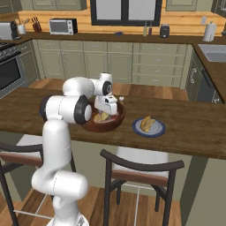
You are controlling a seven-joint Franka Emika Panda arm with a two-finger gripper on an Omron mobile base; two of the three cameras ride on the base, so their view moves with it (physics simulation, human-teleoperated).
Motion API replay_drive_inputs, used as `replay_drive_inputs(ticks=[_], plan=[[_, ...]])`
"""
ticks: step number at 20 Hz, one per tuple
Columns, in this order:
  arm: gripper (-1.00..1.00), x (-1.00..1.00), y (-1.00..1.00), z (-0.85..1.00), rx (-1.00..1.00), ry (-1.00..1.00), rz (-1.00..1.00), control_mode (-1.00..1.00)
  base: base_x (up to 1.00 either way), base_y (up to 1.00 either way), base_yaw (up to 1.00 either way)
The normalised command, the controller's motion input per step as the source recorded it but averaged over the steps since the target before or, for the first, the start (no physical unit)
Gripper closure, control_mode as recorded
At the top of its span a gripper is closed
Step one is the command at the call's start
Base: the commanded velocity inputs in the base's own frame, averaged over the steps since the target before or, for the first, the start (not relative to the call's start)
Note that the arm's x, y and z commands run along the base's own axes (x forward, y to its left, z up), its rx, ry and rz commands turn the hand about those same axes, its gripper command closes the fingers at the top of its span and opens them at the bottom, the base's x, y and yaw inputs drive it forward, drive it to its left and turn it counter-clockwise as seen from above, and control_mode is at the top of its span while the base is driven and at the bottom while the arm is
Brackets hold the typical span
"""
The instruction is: Place one bun and one sausage from the bowl on each plate.
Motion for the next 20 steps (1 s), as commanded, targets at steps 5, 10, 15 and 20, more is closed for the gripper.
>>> replay_drive_inputs(ticks=[5, 10, 15, 20], plan=[[-1.00, 0.11, -0.02, -0.26, -0.01, 0.00, -0.05, -1.00, 0.00, 0.00, 0.00], [-1.00, 0.08, 0.00, -0.26, 0.00, 0.00, -0.04, -1.00, 0.00, 0.00, 0.00], [-1.00, 0.00, 0.00, -0.20, 0.00, 0.00, -0.03, -1.00, 0.00, 0.00, 0.00], [-1.00, 0.00, 0.00, -0.24, 0.00, 0.00, -0.01, -1.00, 0.00, 0.00, 0.00]])
